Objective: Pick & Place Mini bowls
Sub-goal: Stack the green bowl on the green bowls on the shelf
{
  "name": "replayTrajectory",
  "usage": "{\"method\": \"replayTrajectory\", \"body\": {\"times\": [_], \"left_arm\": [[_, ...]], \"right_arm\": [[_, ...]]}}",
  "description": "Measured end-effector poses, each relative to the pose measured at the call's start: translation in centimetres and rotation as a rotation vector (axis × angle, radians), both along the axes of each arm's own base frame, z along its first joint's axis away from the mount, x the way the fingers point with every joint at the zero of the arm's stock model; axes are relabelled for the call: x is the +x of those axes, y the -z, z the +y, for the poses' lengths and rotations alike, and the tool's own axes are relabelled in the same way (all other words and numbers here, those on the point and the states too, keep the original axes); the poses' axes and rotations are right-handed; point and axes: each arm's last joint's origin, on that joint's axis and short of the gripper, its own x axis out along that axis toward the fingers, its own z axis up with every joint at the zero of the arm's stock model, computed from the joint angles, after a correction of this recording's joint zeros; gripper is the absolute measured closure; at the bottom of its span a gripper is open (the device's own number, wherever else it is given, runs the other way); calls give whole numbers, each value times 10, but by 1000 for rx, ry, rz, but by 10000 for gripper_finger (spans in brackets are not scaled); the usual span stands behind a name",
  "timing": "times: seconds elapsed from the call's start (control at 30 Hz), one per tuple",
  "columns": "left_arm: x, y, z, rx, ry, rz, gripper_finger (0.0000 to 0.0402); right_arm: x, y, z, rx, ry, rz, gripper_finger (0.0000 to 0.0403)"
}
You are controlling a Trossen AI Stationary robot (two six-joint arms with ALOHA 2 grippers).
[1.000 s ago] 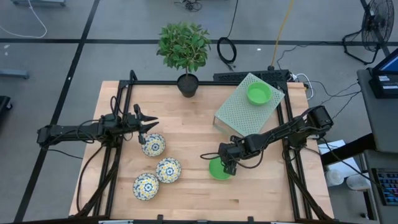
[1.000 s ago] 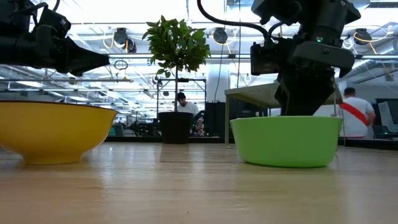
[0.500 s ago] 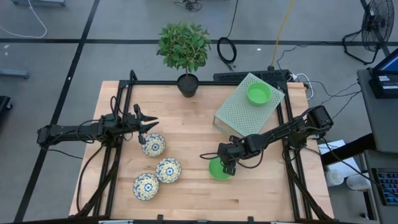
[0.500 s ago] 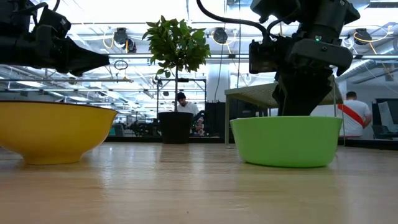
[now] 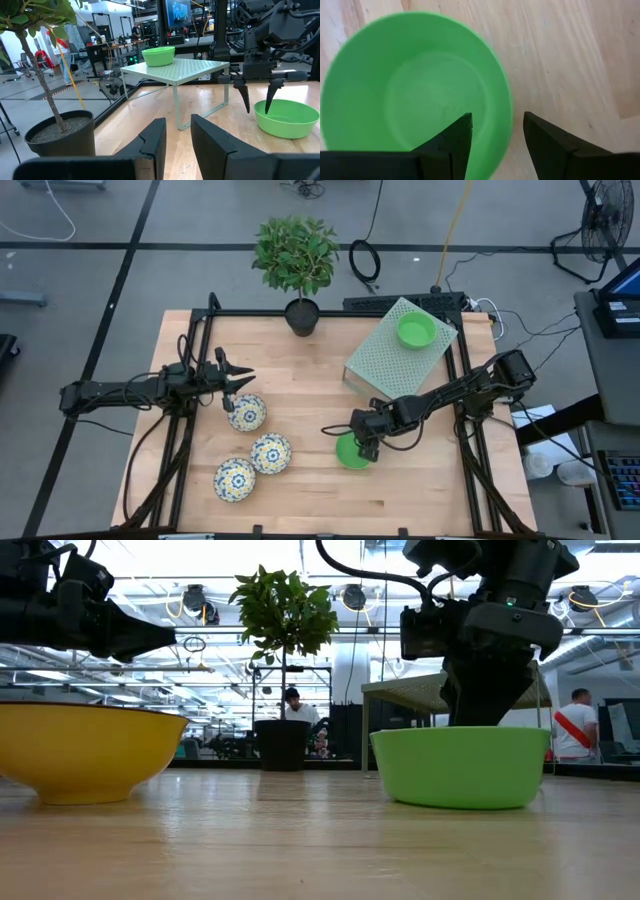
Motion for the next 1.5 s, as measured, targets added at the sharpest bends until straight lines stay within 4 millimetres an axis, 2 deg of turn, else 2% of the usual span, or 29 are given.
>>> {"method": "replayTrajectory", "body": {"times": [1.5], "left_arm": [[0, 0, 0, 0, 0, 0, 309]], "right_arm": [[0, 0, 2, -38, 25, -18, 239]]}}
